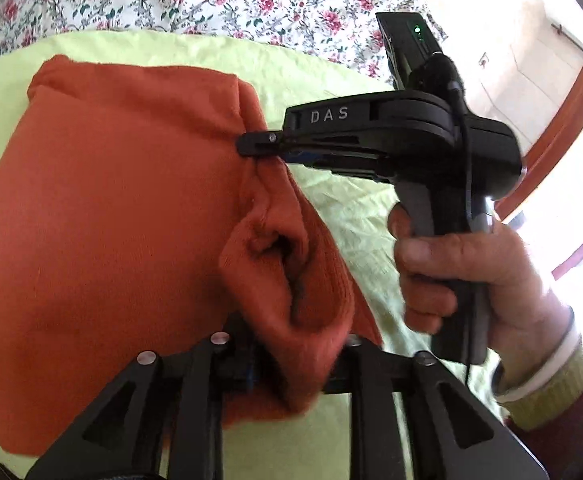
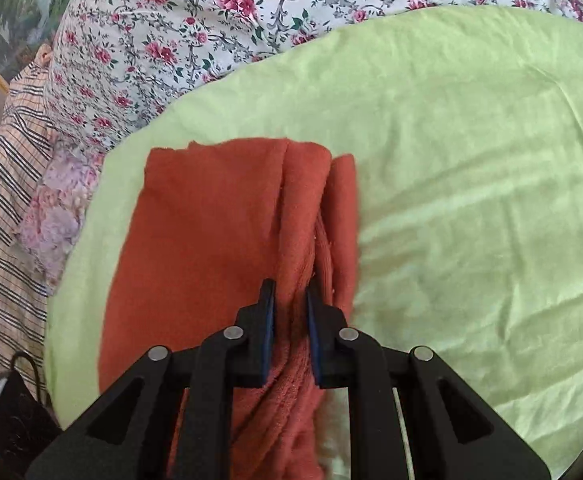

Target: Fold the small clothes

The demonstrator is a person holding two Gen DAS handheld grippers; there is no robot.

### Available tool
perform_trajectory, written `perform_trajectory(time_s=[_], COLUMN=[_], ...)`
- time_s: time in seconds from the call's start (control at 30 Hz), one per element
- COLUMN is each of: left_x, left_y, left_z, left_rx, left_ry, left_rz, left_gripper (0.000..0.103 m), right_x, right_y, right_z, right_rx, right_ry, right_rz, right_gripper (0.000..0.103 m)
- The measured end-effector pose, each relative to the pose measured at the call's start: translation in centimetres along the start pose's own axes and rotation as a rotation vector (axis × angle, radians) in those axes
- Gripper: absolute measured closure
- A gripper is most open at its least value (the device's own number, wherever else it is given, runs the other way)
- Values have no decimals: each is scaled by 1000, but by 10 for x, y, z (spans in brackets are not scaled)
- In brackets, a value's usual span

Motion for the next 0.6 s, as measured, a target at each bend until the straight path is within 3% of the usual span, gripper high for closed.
perform_trajectory(time_s=[0.13,0.2,0.27,0.33,0.37,0.5,0.6], left_x=[-13,-19,-20,-19,-18,-9,1], left_y=[4,12,31,57,73,125,154], left_z=[29,46,64,79,83,77,53], left_rx=[-35,-31,-10,12,32,124,96], left_ry=[0,-13,-30,-43,-45,-36,35], left_rz=[-19,-22,-2,35,61,120,186], left_gripper=[55,45,37,31,23,21,21], right_x=[0,-3,-8,-15,-20,-34,-38], right_y=[-1,2,9,17,19,19,12], right_z=[14,21,31,38,41,35,22], right_rx=[-52,-84,-50,-13,2,78,89], right_ry=[-45,-55,-79,-95,-93,-59,-25], right_rz=[-20,-18,-27,-24,-26,-68,-86], right_gripper=[82,73,45,34,34,31,31])
Point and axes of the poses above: each gripper's, at about its wrist camera, not at the fingertips, and z roughly against the way its jaws point, y to its left, x to its top, the point moved 8 cm from there along -z, roughly the way its jaws point, and after that the axes turned 15 degrees about x, right-handed, at the moved point
